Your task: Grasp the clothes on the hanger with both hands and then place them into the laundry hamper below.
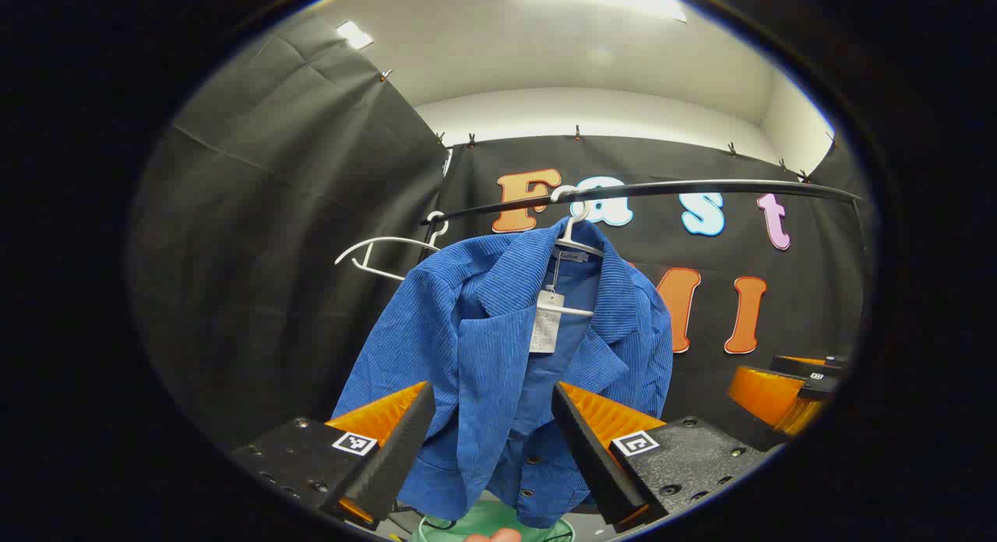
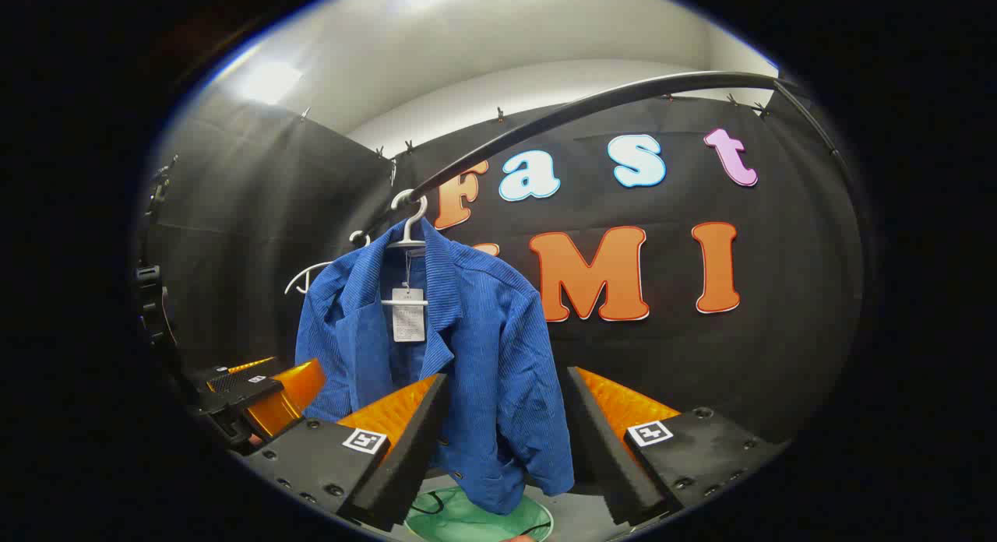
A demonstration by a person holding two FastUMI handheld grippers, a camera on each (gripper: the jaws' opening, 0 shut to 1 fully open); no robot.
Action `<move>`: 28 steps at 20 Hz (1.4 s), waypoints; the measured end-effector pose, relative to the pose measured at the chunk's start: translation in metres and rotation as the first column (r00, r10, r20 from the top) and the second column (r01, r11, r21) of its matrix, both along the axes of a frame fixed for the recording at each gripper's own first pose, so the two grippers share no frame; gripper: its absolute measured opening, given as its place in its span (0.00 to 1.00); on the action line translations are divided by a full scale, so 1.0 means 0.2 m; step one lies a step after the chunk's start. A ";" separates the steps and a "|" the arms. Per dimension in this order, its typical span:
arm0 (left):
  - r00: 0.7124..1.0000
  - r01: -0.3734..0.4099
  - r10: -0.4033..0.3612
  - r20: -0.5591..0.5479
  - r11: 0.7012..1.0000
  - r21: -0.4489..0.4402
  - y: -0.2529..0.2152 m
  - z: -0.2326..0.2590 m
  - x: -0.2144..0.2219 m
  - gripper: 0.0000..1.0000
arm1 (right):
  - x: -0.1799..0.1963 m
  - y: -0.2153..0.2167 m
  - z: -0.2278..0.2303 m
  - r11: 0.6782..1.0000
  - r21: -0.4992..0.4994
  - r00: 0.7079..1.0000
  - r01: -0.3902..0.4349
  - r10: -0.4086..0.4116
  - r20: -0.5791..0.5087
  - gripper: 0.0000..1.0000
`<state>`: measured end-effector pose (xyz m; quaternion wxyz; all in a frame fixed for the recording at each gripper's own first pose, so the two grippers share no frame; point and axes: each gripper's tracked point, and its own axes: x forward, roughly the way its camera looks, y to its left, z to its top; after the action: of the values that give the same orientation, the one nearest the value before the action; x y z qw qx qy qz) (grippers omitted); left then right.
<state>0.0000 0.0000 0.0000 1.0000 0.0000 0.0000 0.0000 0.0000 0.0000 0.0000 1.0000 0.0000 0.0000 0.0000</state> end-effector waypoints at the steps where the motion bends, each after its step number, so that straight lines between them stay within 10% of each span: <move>1: 1.000 -0.001 0.001 0.003 1.000 -0.001 0.01 0.01 -0.01 0.95 | 0.00 0.00 -0.01 1.000 0.005 1.000 -0.002 0.002 -0.002 0.97; 28: 0.999 -0.027 0.026 0.042 0.999 0.026 0.13 0.09 -0.08 0.92 | -0.04 0.08 0.01 1.000 0.000 1.000 -0.014 0.014 0.007 0.97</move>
<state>-0.0167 0.0269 0.0173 0.9996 0.0134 -0.0208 0.0132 -0.0074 0.0155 0.0024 1.0000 0.0000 -0.0037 0.0072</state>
